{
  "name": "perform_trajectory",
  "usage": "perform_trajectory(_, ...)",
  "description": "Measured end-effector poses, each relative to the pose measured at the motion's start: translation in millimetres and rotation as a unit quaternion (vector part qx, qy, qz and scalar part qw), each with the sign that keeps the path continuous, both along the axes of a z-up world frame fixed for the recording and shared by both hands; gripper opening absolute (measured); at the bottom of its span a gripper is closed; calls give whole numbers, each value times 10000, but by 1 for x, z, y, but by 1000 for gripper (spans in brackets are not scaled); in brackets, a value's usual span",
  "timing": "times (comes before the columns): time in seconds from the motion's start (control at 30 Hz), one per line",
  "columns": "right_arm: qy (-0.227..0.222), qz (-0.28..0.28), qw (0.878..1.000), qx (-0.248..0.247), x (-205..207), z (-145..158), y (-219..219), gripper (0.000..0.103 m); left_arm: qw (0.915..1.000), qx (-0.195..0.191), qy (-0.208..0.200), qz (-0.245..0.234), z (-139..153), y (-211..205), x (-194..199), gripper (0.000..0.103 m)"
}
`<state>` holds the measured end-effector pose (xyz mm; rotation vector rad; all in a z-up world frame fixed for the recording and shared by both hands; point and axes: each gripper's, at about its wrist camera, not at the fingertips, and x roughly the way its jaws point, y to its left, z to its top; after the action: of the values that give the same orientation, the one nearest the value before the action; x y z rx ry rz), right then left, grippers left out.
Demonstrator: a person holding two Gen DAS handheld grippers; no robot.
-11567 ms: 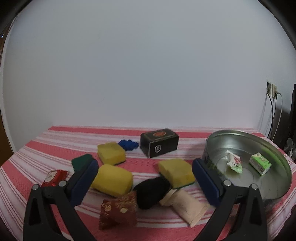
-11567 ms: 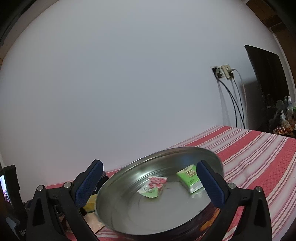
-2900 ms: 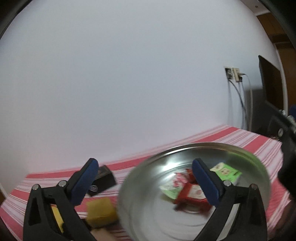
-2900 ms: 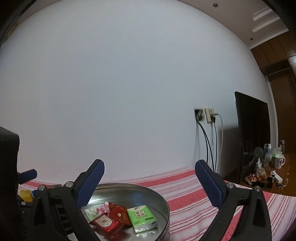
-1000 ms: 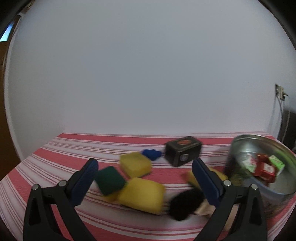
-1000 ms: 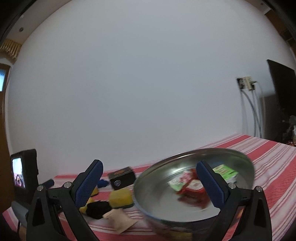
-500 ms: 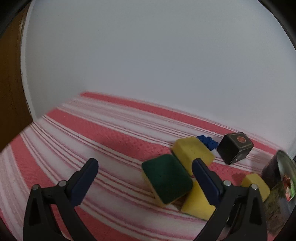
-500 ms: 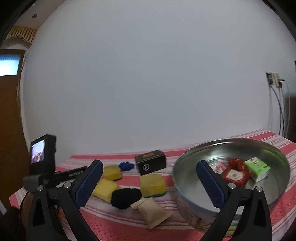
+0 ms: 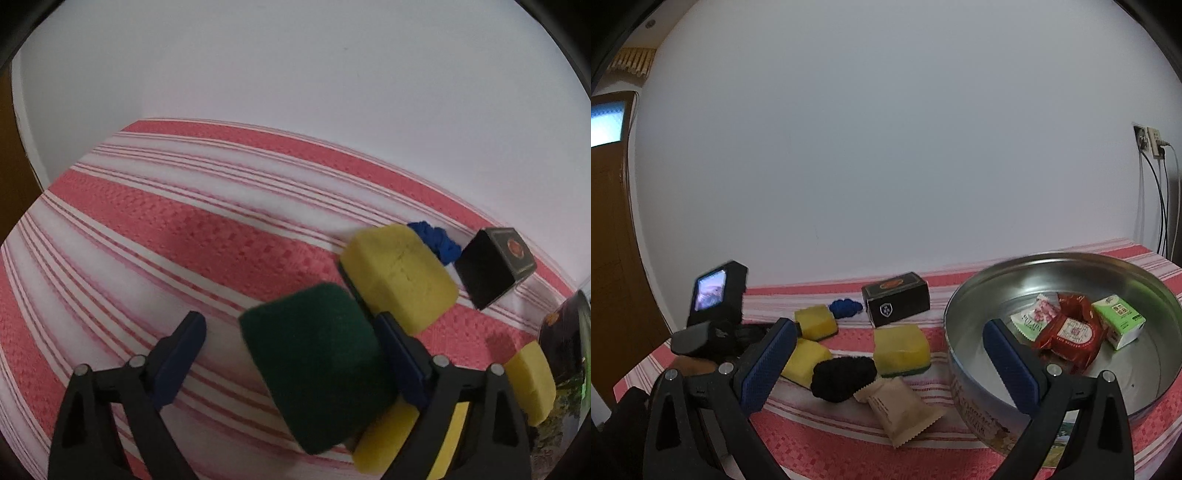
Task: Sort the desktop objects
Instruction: 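Grasp the dark green sponge with the left tool while the right tool grasps a yellow sponge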
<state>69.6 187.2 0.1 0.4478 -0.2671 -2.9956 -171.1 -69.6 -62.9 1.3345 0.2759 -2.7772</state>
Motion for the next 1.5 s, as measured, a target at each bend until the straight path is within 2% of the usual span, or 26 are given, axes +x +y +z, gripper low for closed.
perform_trajectory(0.03,0,-1,10000,14,0,0,0,102,10000,-3,5,-11,0,0,1,90)
perform_trajectory(0.1,13,9,10000,52,0,0,-1,102,9998,70,81,-151,0,1,3,74)
perform_trajectory(0.17,-19,38,9999,108,-4,-2,-4,102,9991,16,103,-421,1,9,7,67)
perform_trajectory(0.23,-57,58,9998,175,-5,-2,-6,102,9989,-18,117,-459,1,11,9,66)
perform_trajectory(0.33,-98,75,9995,283,-7,-2,-9,102,9981,291,232,-499,4,3,13,64)
perform_trajectory(0.4,-103,206,9993,302,-8,-2,-11,102,9973,388,470,-417,13,-2,19,64)
perform_trajectory(0.53,-38,895,9960,27,-16,3,-20,102,9922,-69,1244,-25,34,-15,32,64)
perform_trajectory(0.6,-262,1243,9917,223,-32,6,-31,102,9887,-302,1462,157,40,-17,38,64)
perform_trajectory(0.67,-379,1470,9855,763,-50,6,-52,102,9860,-423,1582,311,43,-21,40,64)
perform_trajectory(0.7,-409,1660,9773,1254,-61,5,-68,102,9857,-441,1593,341,43,-23,40,64)
perform_trajectory(0.77,-543,1911,9627,1837,-78,-3,-91,102,9853,-462,1575,469,42,-33,32,64)
perform_trajectory(0.8,-662,2022,9571,1969,-86,-7,-100,102,9852,-466,1565,516,42,-35,32,64)
perform_trajectory(0.9,-934,2287,9475,2029,-106,-18,-117,102,9847,-482,1542,652,40,-43,30,64)
perform_trajectory(1.17,-1728,2312,9286,2334,-154,-48,-139,102,9859,-545,1426,681,40,-40,23,64)
perform_trajectory(1.27,-2057,2537,9183,2238,-162,-59,-144,102,9859,-576,1399,713,39,-42,23,64)
perform_trajectory(1.33,-2009,2515,9186,2294,-160,-59,-145,91,9862,-568,1380,720,37,-44,21,64)
perform_trajectory(1.37,-1963,2505,9200,2286,-158,-58,-144,74,9862,-566,1377,723,37,-44,21,64)
perform_trajectory(1.5,-2006,2432,9250,2121,-159,-58,-139,69,9859,-599,1386,716,37,-44,21,64)
